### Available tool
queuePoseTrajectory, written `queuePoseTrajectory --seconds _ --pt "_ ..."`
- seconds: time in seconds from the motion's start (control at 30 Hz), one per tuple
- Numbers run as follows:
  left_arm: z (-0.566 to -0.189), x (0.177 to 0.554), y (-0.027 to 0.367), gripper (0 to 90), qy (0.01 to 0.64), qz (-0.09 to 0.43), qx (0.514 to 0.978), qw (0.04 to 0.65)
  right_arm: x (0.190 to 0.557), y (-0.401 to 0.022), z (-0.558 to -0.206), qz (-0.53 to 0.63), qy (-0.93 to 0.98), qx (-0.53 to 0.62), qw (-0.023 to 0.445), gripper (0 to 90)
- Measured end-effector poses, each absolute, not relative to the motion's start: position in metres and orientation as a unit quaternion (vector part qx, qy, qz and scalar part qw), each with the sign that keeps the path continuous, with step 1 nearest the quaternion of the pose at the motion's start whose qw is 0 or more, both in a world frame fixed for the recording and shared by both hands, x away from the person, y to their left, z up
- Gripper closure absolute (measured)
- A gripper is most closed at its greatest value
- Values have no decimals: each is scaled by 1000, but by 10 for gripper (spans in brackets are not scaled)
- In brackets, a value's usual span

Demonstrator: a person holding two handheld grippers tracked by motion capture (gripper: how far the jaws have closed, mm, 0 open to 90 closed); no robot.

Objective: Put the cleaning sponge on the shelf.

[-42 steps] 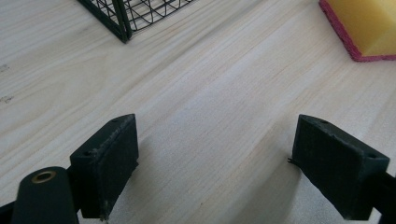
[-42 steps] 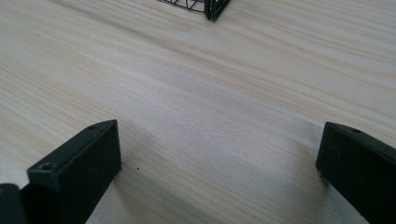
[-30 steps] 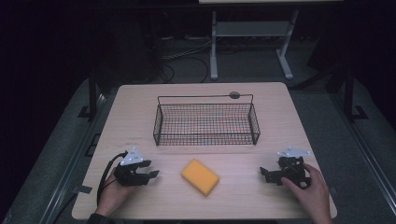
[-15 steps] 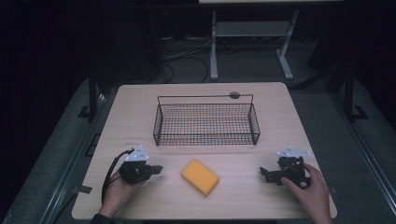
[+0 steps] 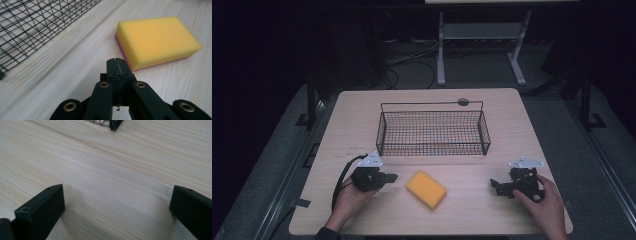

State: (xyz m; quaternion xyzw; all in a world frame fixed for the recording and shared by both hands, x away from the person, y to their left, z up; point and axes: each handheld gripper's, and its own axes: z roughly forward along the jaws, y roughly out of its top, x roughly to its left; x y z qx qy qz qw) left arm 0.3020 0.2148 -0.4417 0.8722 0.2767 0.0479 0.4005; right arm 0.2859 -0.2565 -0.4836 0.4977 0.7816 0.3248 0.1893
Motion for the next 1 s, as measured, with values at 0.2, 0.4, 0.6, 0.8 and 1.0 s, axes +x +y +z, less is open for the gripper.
queuePoseTrajectory --seconds 0.2,0.4,0.6,0.8,1.0 --pt "-444 304 207 897 270 39 873 405 286 -256 -484 325 781 498 189 0" --pt "-446 305 196 897 259 30 878 402 286 -256 -484 325 781 498 189 0" --pt "-448 304 190 897 252 25 882 398 286 -256 -484 325 781 498 189 0" --pt "-448 302 186 897 245 18 885 395 286 -256 -484 325 781 498 189 0" --pt "-449 298 183 897 239 11 886 397 286 -256 -484 325 781 498 189 0"
